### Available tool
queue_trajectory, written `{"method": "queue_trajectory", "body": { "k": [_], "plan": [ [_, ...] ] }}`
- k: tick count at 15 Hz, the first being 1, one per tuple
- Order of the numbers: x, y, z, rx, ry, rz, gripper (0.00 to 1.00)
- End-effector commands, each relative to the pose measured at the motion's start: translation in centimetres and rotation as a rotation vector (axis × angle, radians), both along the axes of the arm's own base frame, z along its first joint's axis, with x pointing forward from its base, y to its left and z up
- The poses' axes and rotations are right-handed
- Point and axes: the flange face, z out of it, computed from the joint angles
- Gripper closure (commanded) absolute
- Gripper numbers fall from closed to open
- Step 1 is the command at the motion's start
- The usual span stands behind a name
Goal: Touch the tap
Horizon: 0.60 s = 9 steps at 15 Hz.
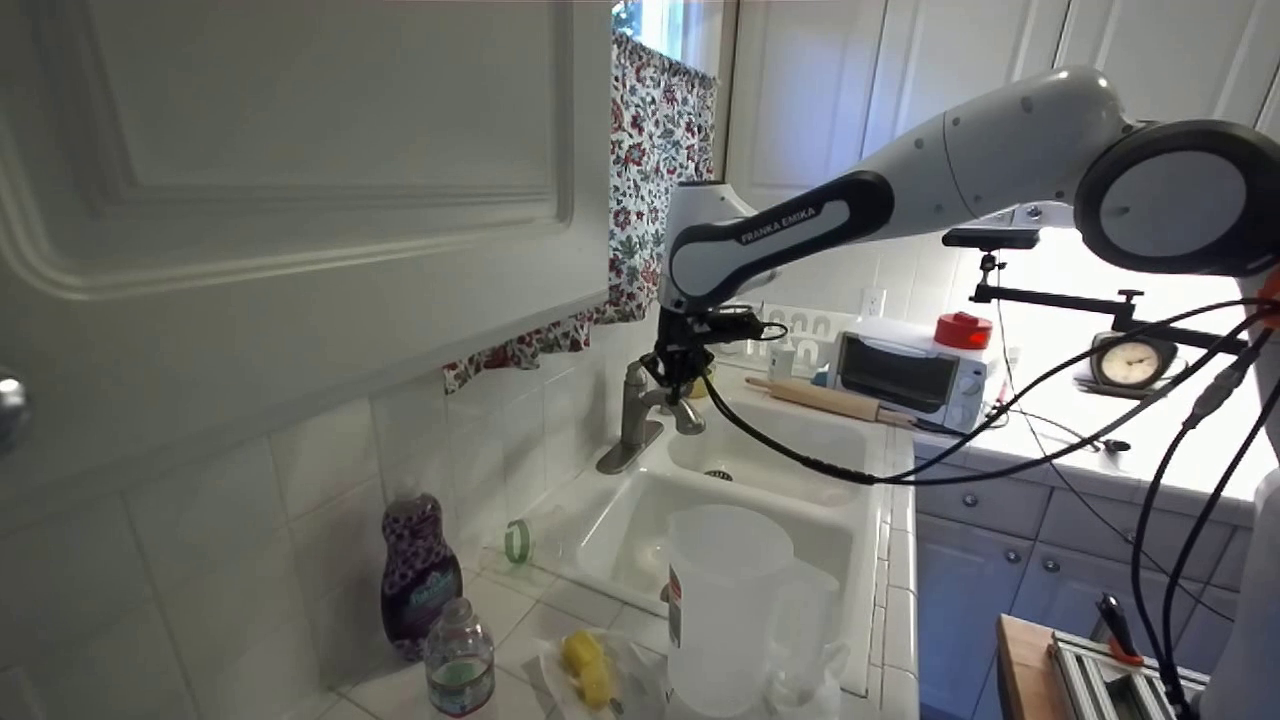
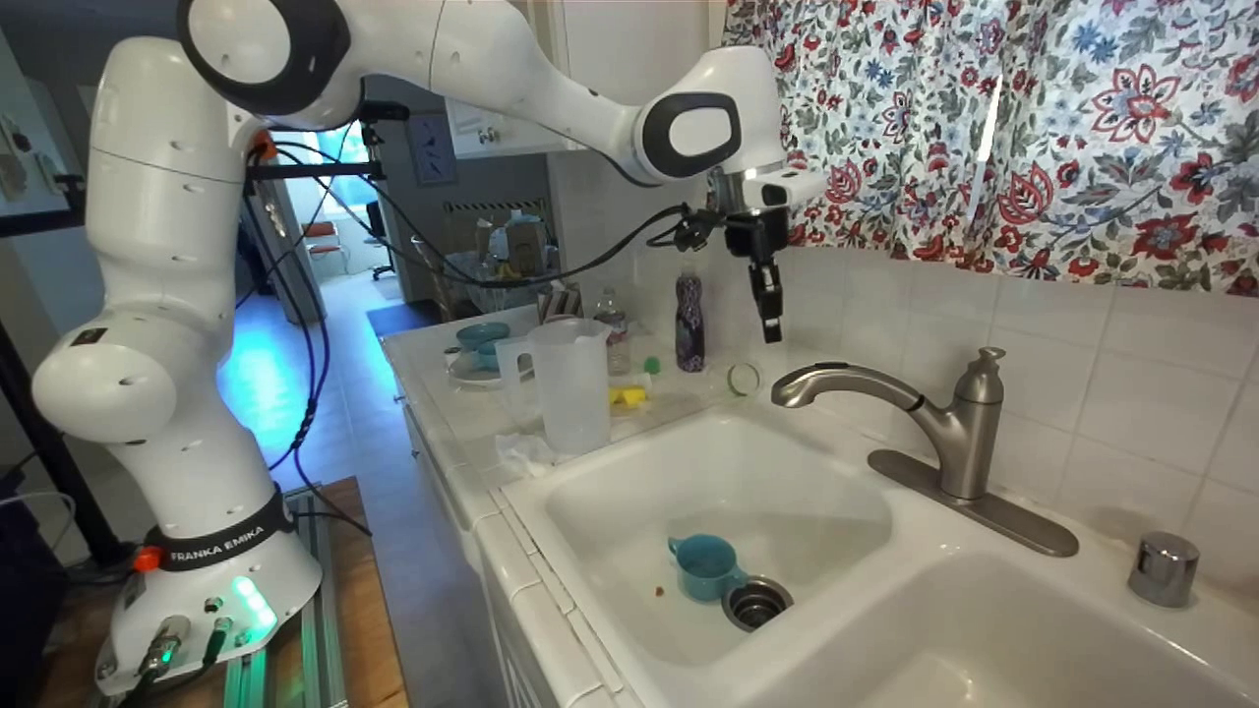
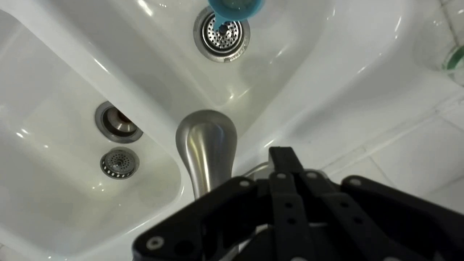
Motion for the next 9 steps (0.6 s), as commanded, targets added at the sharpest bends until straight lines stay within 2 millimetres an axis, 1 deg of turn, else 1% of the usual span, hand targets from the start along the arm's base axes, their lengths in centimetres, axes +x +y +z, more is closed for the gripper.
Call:
{"method": "queue_trajectory", "body": {
  "k": [1, 2, 5, 9],
  "plan": [
    [2.2, -2.0, 2.2, -0.014, -0.022, -0.119, 1.00],
    [2.5, -2.8, 2.5, -0.027, -0.018, -0.153, 1.00],
    [3.1, -4.6, 2.6, -0.037, 0.019, -0.208, 1.00],
    [3.7, -6.3, 1.4, -0.029, 0.100, -0.238, 1.00]
  ]
}}
